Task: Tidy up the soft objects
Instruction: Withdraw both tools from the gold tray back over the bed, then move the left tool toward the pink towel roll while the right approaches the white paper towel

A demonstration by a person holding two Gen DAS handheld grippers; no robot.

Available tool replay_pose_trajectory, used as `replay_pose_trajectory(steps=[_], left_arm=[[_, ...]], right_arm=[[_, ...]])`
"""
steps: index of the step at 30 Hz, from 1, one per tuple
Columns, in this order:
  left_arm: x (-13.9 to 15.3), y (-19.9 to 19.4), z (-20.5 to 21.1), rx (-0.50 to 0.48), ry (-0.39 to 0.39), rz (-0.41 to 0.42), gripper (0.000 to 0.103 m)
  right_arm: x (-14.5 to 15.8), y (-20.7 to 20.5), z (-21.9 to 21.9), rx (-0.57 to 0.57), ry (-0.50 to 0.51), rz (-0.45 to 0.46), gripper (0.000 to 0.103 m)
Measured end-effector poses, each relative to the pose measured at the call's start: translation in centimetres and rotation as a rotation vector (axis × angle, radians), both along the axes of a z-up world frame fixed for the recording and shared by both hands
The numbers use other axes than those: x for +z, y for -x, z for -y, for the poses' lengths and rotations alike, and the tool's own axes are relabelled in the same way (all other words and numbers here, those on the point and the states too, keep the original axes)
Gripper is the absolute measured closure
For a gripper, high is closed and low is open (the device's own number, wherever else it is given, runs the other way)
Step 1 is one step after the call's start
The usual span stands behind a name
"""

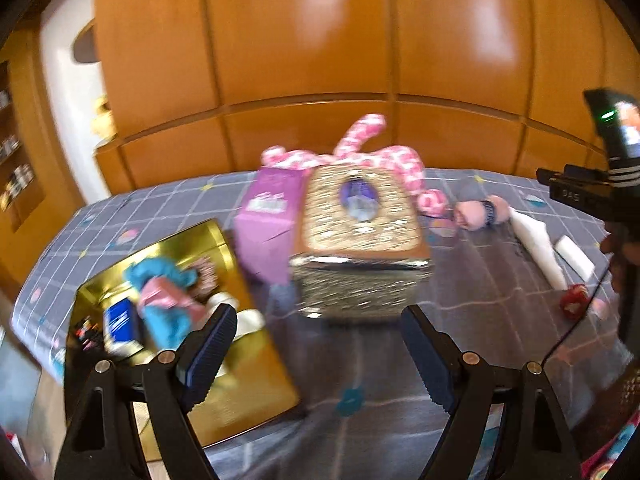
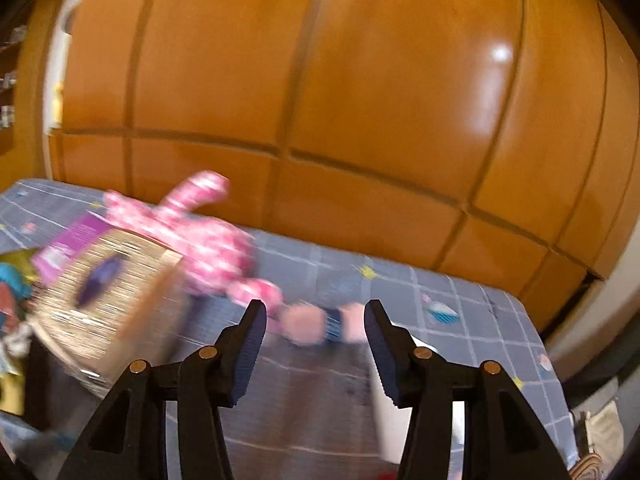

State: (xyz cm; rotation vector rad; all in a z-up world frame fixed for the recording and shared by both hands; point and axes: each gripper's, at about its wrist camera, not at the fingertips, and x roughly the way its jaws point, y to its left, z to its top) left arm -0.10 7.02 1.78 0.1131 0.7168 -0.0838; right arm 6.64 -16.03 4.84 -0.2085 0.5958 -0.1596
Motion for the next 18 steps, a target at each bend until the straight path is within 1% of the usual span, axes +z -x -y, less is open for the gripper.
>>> replay_pose_trajectory(steps=[5,8,10,12,13,15,18], left_arm=[[-0.1,-1.1,3.6,-0.088,-0.016,-0.013,0.019],[-0.3,-1.6,6.2,-0.145,-0.040,-0.020,0.019],[-0.4,-1.9,7.4,-0.167,-0.048,-0.029,0.019],[-0.6,-2.3,8.8,-0.193,-0.063,-0.032,0.019],[-0.7,-2.4,9.3,-0.202,-0.069,-0.033,0.019],[-0.9,-2.9,10.6,-0.221,-0.081,-0.043,0.019],[-1.3,-3.3,11.9,-0.240,-0.093,-0.053,0.019]], right_arm=[[-2.1,-2.2,8.8,-0.162,0.000,-0.066,0.052],[-3.4,-2.5,13.9,-0.277,-0.041,-0.076,0.052],[-4.1,-2.3,16.8,-0.346,-0.113,-0.082,0.052],[-4.3,-1.9,19.3,-0.407,-0.241,-0.084,0.052],[-4.2,-1.8,20.0,-0.418,-0.283,-0.072,0.052],[-4.4,-1.7,21.0,-0.441,-0.320,-0.076,0.052],[-4.7,-1.7,21.7,-0.443,-0.372,-0.090,0.052]])
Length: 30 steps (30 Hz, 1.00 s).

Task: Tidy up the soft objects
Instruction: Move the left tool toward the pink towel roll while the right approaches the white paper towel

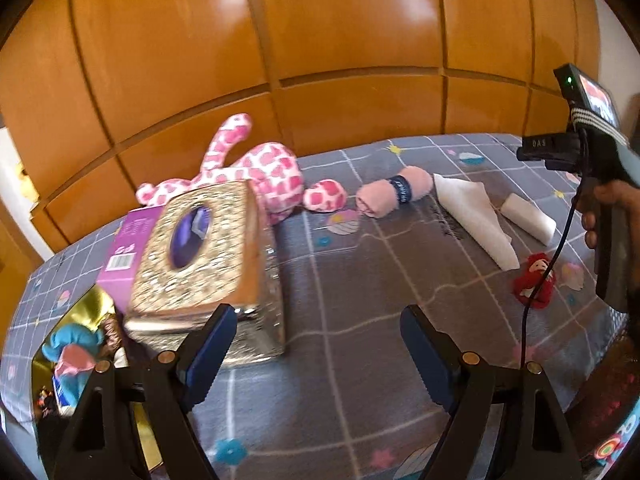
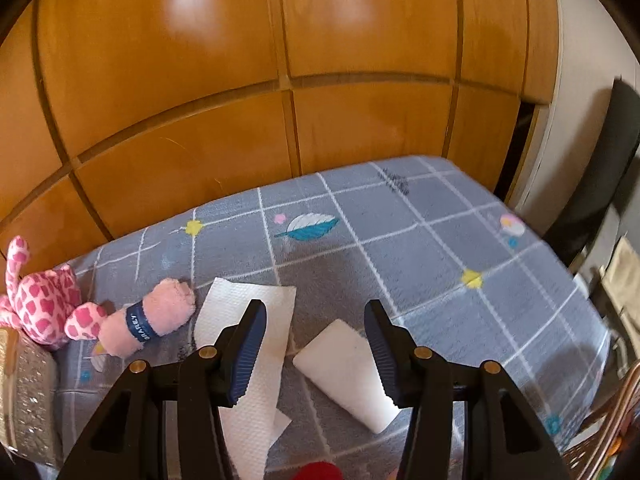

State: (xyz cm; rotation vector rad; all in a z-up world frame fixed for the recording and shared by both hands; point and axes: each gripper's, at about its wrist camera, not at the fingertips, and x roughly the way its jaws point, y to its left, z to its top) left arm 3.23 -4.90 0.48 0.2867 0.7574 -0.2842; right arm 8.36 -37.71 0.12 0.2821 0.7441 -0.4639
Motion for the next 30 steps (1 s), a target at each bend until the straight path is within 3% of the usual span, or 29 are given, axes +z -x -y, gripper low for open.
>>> replay_pose_trajectory(steps=[6,16,20,30], left_arm=[[-1.0,-1.3,2.6,-0.038,-0.012,-0.047,0.019],[-2.9,-5.6,5.4,-0.022,0.094,-0.212,0.019],[-3.0,-8.0,6.8,-0.003,0.068,-0.170,0.019],[-4.8,-14.3,12.8,-0.132,-0.091,-0.076,0.019]], right_arm=[[-0.1,0.3,0.6,-0.013,-0.044,0.006,0.052],[-0.8,0.7,2.2,-0.049,-0.148,0.013,0.052],[-1.0,0.7,2.5,-0.049,-0.180,0.016,0.052],[-1.2,0.8,2.9,-0.044,-0.246,0.027,0.051]])
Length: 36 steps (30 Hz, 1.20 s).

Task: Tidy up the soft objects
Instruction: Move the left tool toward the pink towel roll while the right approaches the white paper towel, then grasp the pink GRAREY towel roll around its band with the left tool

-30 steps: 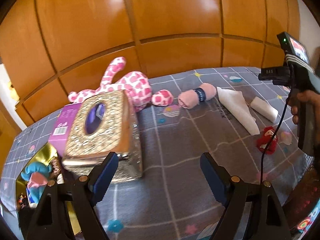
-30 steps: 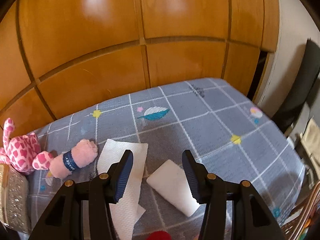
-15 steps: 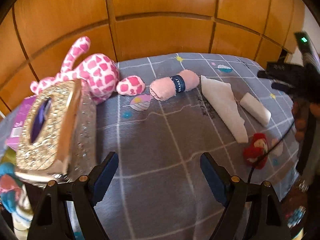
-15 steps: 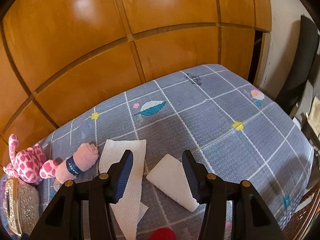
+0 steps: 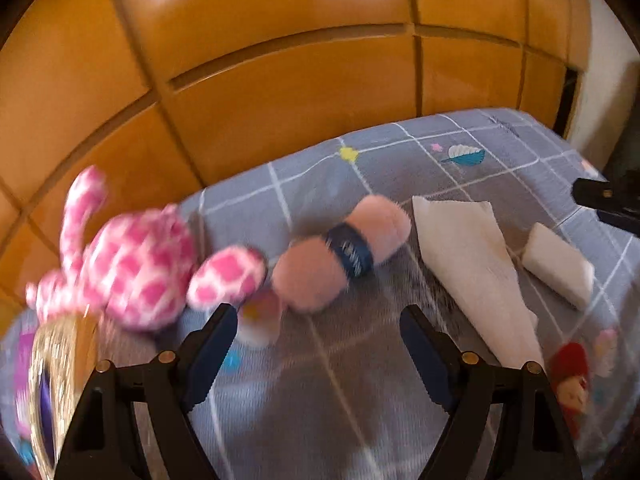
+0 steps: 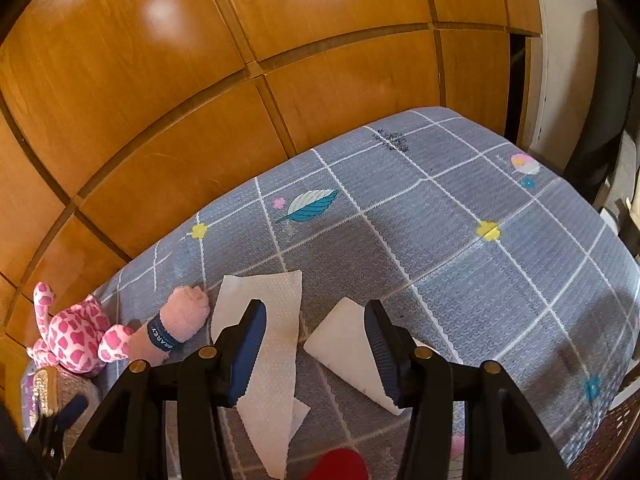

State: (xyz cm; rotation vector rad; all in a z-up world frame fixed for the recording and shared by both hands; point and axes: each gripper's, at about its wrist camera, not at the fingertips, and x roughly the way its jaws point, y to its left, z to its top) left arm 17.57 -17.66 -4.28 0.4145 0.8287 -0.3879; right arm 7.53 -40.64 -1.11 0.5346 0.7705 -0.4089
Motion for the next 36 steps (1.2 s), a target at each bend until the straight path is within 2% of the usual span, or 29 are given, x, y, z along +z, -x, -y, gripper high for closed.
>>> replay_pose_trajectory(steps=[8,12,16,18,19,22,24,30,36], left_arm=[[-2.4,-3.6,4.6,-0.113,-0.080,0.066,0.019],[-3.9,-5.3,5.2,-0.131,-0.095,0.039,0.019],[-5.3,-6.4,5.4,-0.137,-0.076,0.001,0.019],[-6.0,-6.7,5.3,-0.142,-0.059,-0.024,0.028],[-5.9,-6.6,5.1,-0.142,-0.039,-0.024,0.042],[-5.3,-6.4,4.4,-0.123,0.017,-0.046,0.049],[-4.4,-5.6,3.5,-0.104,0.071,-0.061,0.051],[-3.2,-0.9,0.5,-0.095,0.145,-0.077,0.051],[-3.7,5.7,-2.6,-0.031,0.157,-0.094,0.051]], right_arm=[[-0.4,-0.1,0.2,0.011,-0.043,0.001,0.051],[-0.5,-0.1,0.2,0.014,-0.057,0.003,0.051],[-0.6,0.0,0.4,0.008,-0.071,0.011,0.051],[-0.6,0.3,0.7,-0.013,-0.083,0.021,0.051],[-0.6,0.4,1.0,-0.027,-0.092,0.029,0.052],[-0.7,1.0,1.8,-0.073,-0.122,0.052,0.052],[-0.9,1.4,2.4,-0.101,-0.145,0.070,0.052],[-2.0,1.8,3.6,-0.147,-0.214,0.063,0.052],[-2.6,1.5,3.2,-0.109,-0.246,0.050,0.052]])
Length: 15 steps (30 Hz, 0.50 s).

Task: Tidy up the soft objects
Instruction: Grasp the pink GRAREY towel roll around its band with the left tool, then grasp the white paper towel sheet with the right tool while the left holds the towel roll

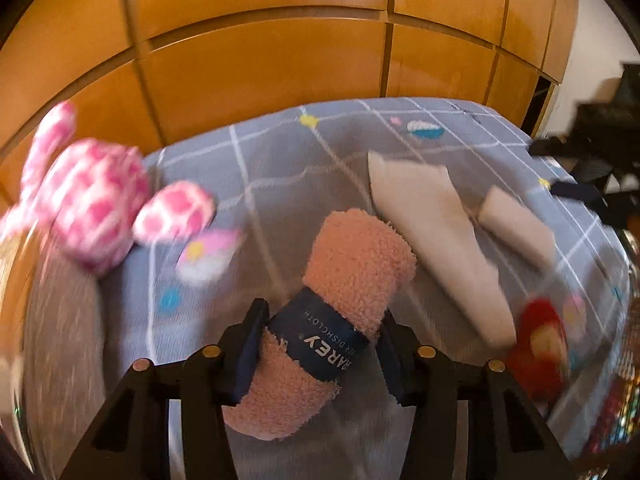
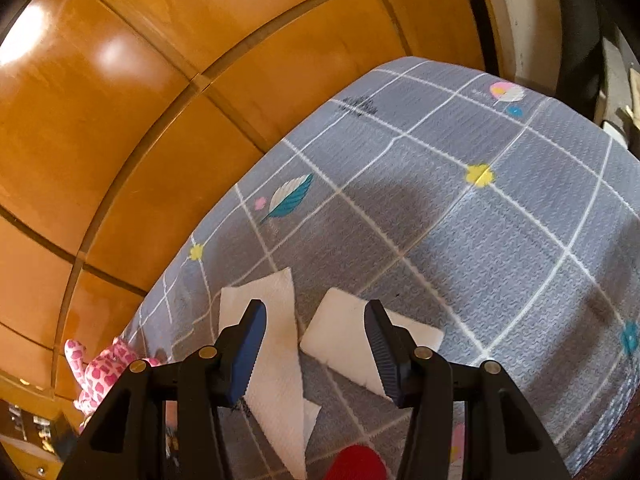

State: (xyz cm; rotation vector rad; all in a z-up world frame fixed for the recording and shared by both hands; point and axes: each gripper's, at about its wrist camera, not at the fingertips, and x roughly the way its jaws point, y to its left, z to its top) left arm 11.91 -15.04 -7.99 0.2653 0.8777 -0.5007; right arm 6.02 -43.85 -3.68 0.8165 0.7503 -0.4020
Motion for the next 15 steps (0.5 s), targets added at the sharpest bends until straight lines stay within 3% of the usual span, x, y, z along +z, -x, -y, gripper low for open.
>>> replay_pose_trajectory(steps=[6,15], left_arm=[[-2.0,3.9,-2.5,0.044,0.000,0.011,0.050],[-3.9,5.1,-3.0,0.036,0.014,0.087,0.049]], right_arm=[[-0.4,-1.0,-1.5,0.087,-0.002,-0.007,0.052],[-1.5,-4.4,-7.1,0.375,0.076,-0.107,0.052]])
